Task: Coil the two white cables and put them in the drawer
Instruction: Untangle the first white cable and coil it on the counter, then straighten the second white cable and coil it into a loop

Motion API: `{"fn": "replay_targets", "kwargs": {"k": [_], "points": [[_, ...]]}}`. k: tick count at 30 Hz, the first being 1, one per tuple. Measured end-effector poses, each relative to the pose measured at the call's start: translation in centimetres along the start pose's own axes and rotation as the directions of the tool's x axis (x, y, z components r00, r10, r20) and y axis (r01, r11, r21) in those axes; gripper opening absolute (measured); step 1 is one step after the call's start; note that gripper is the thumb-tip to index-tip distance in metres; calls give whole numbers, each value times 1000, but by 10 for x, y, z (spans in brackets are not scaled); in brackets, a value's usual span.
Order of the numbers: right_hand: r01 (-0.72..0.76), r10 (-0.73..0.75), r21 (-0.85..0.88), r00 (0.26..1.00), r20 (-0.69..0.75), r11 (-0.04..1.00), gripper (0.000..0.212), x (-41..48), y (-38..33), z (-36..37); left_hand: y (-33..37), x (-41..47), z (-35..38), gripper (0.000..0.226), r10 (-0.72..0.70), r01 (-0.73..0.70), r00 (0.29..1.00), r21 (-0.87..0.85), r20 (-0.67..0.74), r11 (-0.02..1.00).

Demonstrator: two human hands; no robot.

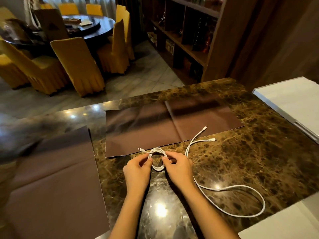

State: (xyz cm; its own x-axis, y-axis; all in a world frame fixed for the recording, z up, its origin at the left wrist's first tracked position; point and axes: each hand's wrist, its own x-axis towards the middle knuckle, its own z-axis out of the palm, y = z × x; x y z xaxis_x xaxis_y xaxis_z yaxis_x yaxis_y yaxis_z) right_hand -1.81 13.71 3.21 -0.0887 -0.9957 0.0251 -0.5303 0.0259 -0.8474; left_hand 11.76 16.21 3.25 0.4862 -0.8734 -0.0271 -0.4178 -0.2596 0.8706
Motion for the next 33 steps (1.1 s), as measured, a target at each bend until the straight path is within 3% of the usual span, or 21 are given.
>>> {"fn": "replay_targets", "kwargs": {"k": [11,23,28,33], "points": [[-17,16,-44,1000,-26,999,19,1,9,10,-12,-4,10,23,167,-159,985,172,-33,972],[-33,30,50,998,59,998,20,-6,7,-6,-7,-13,0,24,154,-151,988,71,-34,986],[21,-23,64,999,34,998,24,-7,6,-25,5,-19,-5,25,244,-242,969,70,-37,968],[106,-113,-102,992,-63,989,31,-11,12,-48,33,-23,2,25,311,-311,950,20,22,950]]}}
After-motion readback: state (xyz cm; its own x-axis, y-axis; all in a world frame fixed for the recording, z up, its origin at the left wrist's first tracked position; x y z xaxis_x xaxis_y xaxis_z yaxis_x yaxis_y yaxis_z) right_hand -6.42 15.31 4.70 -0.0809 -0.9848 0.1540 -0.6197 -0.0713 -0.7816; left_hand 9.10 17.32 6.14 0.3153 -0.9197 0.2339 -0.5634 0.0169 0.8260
